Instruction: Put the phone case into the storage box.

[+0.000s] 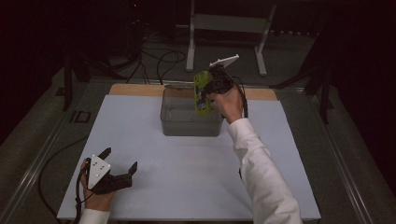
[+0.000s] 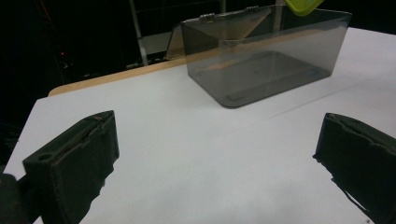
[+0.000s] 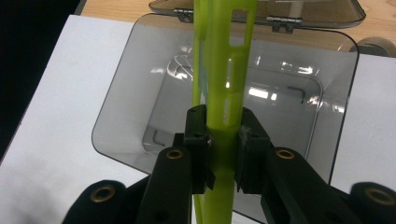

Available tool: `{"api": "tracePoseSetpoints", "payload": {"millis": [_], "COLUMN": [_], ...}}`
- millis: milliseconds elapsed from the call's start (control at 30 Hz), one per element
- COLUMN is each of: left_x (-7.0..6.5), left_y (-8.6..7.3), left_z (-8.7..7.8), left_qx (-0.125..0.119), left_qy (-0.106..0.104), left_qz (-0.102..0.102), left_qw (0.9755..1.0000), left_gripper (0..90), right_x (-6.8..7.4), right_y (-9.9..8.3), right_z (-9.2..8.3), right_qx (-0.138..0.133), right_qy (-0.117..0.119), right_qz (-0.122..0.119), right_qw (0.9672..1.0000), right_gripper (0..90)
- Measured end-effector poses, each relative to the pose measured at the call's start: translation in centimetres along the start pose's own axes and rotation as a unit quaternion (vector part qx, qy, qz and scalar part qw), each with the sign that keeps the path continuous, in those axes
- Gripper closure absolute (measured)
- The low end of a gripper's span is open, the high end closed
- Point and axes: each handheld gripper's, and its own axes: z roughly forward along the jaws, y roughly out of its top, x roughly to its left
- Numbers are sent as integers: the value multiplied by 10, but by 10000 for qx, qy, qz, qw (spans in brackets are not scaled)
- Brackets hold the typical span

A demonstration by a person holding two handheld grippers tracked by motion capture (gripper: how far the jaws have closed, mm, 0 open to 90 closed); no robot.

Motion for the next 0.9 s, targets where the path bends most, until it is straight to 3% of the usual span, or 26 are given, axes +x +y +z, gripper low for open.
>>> {"api": "tracePoseSetpoints", "payload": {"millis": [900], "left_x": [-1], "left_y": [0], "left_z": [0], "left_qx": [8], "left_qy": [-19], "left_qz": [30], "left_qw": [10000], "left_gripper": [1], "right_x": [-22], "right_y": [0], "right_z": [3], "right_qx": [72], "right_qy": [-262], "right_qz": [247], "right_qw": [9993], "right_gripper": [781]}}
